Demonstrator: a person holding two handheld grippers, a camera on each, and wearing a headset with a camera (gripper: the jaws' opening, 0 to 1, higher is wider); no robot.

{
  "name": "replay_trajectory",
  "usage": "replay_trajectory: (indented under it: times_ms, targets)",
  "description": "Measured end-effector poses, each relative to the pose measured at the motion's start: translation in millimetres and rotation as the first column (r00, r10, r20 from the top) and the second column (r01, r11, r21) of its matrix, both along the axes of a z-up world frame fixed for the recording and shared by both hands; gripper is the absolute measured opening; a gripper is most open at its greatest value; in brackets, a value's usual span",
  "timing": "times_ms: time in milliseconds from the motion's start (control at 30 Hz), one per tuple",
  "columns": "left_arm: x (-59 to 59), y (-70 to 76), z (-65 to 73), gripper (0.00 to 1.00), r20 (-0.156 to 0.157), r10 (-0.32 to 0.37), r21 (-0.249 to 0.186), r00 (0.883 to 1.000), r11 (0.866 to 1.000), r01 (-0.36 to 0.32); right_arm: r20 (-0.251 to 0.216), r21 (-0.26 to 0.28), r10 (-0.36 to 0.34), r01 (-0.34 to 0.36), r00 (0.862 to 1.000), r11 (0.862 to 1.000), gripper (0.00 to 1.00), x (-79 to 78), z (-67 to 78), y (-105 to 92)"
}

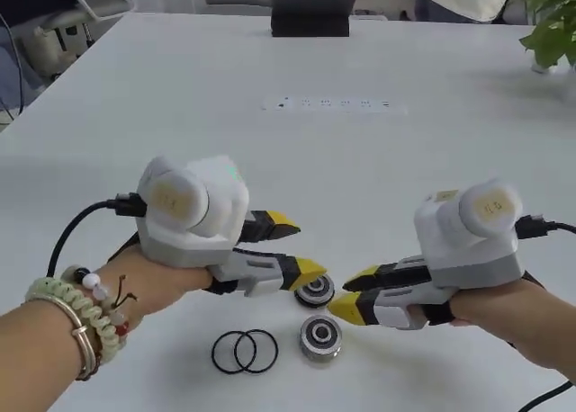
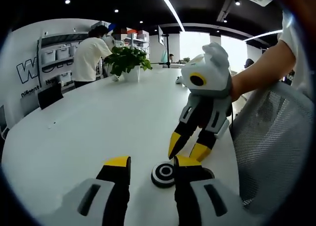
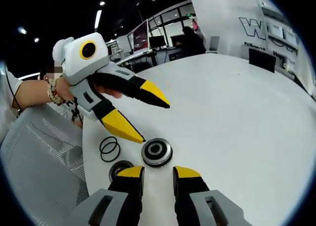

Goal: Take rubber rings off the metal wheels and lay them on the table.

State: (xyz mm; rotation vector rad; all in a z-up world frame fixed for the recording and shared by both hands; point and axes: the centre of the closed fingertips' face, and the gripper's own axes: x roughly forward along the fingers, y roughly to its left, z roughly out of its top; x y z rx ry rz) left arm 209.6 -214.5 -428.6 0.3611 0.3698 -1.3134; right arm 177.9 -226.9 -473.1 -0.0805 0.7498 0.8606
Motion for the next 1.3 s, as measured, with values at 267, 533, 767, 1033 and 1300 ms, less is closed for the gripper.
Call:
replay_trajectory:
  times_ms: [267, 533, 767, 1033, 1300]
  targets:
    - [-12.7, -3.2, -19.9, 0.25, -0.006, -0.053, 0.068, 0.999, 0.996, 0.053, 0.003, -0.008, 0.008, -0.008, 1.0, 1.0, 0.21, -1.6, -1.9, 1.5]
    - [-14.1, -3.3, -23.1, 0.16, -0.017, -0.047, 0.067, 0.999, 0.997, 0.048, 0.014, -0.008, 0.01, -0.01, 1.0, 1.0, 0.21, -1.0, -1.9, 3.5]
    - [-16.4, -2.7, -29.9, 0.13, -0.024, -0.052, 0.087, 0.998, 0.995, 0.053, 0.029, 0.003, -0.001, 0.001, 1.0, 1.0, 0.22, 1.1, 0.1, 5.4]
    - [-18.0, -4.5, -31.1, 0.1, -0.044, -0.051, 0.081, 0.998, 0.995, 0.054, 0.061, -0.002, 0.013, -0.013, 0.998, 1.0, 0.22, 2.0, -0.2, 10.4]
    - [-15.1, -3.2, -31.9, 0.08, -0.044, -0.04, 0.078, 0.998, 0.996, 0.043, 0.082, -0.023, 0.023, -0.021, 0.996, 1.0, 0.2, 3.5, -2.2, 10.6]
